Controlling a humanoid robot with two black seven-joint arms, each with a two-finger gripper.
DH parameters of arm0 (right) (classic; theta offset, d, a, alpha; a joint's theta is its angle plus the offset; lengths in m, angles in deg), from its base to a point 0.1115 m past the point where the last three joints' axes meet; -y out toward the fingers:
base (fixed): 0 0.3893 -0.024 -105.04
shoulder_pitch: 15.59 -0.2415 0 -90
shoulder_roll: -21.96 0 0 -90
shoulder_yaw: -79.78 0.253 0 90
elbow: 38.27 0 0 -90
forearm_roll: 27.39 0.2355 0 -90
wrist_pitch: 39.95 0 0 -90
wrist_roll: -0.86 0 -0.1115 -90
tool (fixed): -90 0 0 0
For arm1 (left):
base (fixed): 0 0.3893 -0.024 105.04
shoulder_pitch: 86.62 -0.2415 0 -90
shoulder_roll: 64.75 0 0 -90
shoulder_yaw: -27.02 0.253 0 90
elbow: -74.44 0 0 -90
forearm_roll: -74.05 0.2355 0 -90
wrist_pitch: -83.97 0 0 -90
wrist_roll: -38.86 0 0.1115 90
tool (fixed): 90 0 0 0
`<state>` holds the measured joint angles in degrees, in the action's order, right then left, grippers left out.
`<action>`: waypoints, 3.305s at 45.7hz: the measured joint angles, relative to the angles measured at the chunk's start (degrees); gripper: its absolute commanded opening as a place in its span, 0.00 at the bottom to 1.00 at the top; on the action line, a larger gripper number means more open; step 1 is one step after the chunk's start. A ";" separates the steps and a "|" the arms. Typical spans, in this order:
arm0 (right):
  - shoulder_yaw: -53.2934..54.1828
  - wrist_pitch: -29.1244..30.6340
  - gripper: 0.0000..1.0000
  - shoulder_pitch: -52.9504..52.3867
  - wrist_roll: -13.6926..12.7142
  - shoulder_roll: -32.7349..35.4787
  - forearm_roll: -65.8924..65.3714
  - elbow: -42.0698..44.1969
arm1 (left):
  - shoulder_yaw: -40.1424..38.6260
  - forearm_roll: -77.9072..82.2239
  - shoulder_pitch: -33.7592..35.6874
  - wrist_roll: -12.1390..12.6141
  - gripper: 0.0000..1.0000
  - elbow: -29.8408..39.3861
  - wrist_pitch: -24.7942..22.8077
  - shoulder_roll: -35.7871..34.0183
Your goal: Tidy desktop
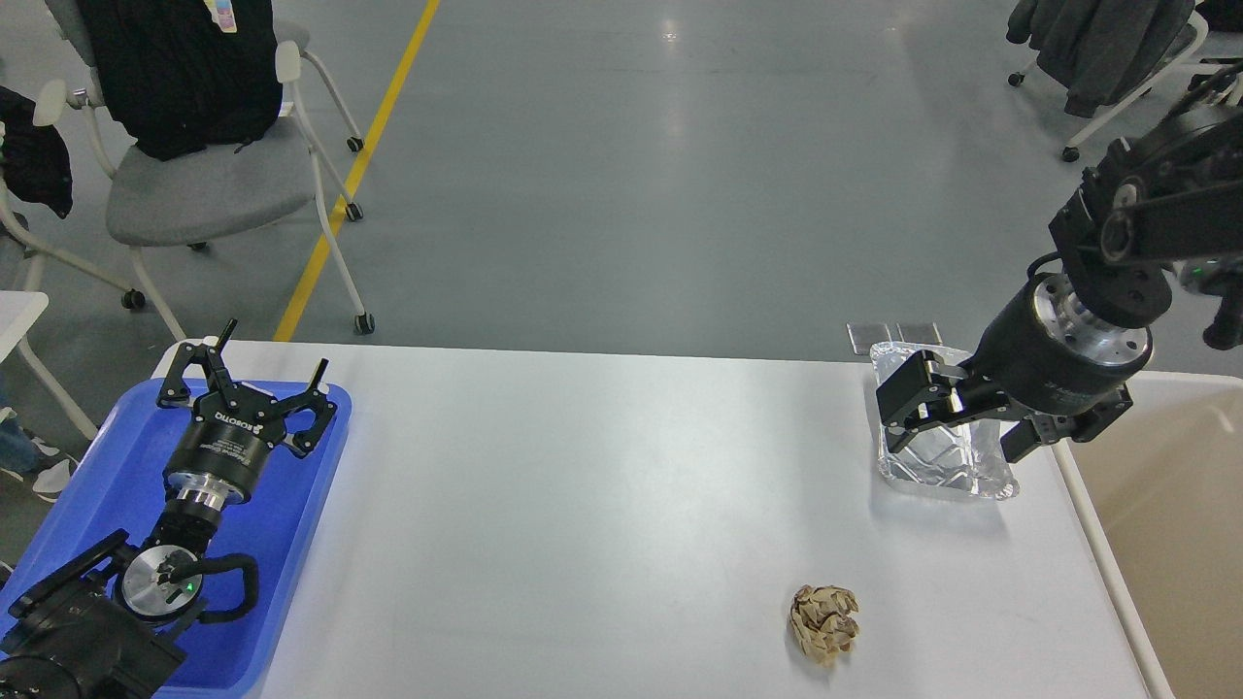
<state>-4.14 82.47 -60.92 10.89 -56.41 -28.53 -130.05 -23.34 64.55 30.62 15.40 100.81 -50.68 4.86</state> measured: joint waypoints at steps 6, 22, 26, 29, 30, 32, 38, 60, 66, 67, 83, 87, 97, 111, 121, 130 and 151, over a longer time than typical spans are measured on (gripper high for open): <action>0.01 -0.08 1.00 -0.13 0.03 -0.04 0.00 0.01 | 0.00 0.00 0.00 0.00 0.99 0.00 0.00 0.00; 0.07 -0.14 1.00 0.00 0.00 0.01 0.00 0.31 | 0.00 0.00 0.00 0.00 0.99 0.00 0.00 0.00; 0.09 -0.07 1.00 0.28 0.00 0.01 0.00 0.81 | 0.00 0.00 0.00 0.00 0.99 0.00 0.00 0.00; 0.15 0.00 1.00 0.53 0.00 -0.02 0.00 1.23 | 0.00 0.00 0.02 0.01 0.99 0.00 0.00 0.00; 0.20 0.03 1.00 0.63 0.00 -0.03 0.00 1.39 | 0.00 0.00 0.03 0.01 0.99 0.00 0.00 0.00; 0.37 0.07 1.00 0.90 -0.01 -0.05 0.00 1.78 | 0.00 0.00 0.04 0.01 0.99 0.00 0.00 0.00; 0.83 0.22 1.00 1.64 -0.01 -0.08 0.00 2.88 | 0.00 0.00 0.04 0.01 0.99 0.00 0.00 0.00; 1.31 0.49 1.00 5.86 0.00 1.88 -0.18 7.00 | 0.00 0.00 0.01 0.01 0.99 0.00 0.00 0.00; 1.22 0.21 1.00 8.14 0.04 3.51 -0.25 10.23 | 0.00 0.00 0.02 0.02 0.99 0.00 0.00 0.00; 1.21 0.20 1.00 8.52 0.05 3.82 -0.26 10.83 | 0.00 0.00 0.02 0.02 0.99 0.00 0.00 0.00; 1.26 -0.15 1.00 14.77 0.17 10.99 -0.57 22.68 | 0.00 0.00 0.03 0.04 0.99 0.00 0.00 0.00; 1.54 -0.18 1.00 17.24 0.22 12.71 -0.79 27.66 | 0.00 0.00 0.03 0.04 0.99 0.00 0.00 0.00; 2.64 -0.20 1.00 23.41 0.29 14.89 -1.14 39.28 | 0.00 0.00 0.06 0.04 0.99 0.00 0.00 0.00; 3.89 -3.23 1.00 32.31 0.33 14.52 -1.28 46.90 | 0.00 0.00 0.09 0.08 0.99 0.01 0.00 0.00; 8.70 -4.86 1.00 44.66 0.46 12.89 -2.35 58.17 | 0.00 0.00 0.10 0.07 0.99 0.00 0.00 0.00; 14.24 -5.49 0.99 54.24 0.67 11.48 -5.68 66.54 | 0.00 0.00 0.09 -0.01 0.99 0.00 0.00 0.00; 21.38 -8.41 0.95 68.18 1.04 9.11 -8.53 77.68 | 0.00 0.00 0.08 -0.01 0.99 0.00 0.00 0.00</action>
<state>17.24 74.06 7.26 11.93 -47.30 -37.07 -52.37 -23.34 64.55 30.71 15.39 100.81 -50.68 4.86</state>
